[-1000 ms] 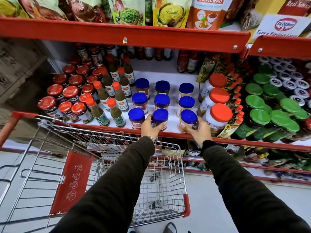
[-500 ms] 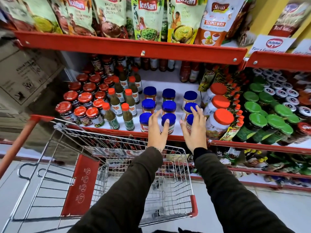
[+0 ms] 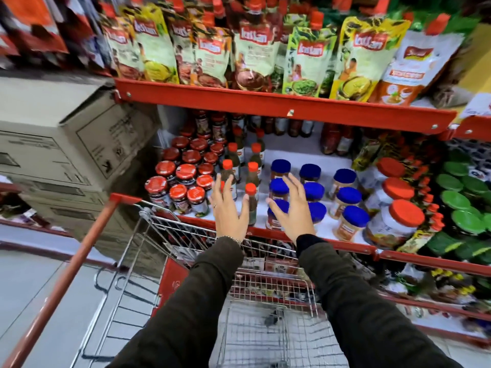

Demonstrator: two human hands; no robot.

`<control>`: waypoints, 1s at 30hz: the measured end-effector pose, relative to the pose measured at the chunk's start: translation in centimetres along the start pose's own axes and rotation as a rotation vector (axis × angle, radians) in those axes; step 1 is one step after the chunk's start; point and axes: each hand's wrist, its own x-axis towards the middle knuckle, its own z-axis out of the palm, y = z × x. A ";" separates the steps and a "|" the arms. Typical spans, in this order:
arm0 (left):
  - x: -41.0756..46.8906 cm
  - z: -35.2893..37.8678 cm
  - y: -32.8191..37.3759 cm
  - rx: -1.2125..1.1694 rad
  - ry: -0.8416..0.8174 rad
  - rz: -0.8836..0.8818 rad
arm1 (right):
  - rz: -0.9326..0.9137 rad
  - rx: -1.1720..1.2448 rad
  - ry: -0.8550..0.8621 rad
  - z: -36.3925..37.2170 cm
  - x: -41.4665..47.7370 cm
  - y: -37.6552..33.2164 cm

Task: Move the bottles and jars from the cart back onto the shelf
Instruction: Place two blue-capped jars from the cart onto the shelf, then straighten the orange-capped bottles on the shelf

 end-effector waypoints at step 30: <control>7.2 -2.7 -8.0 -0.072 -0.224 -0.190 | 0.264 0.102 -0.142 6.8 3.8 -2.7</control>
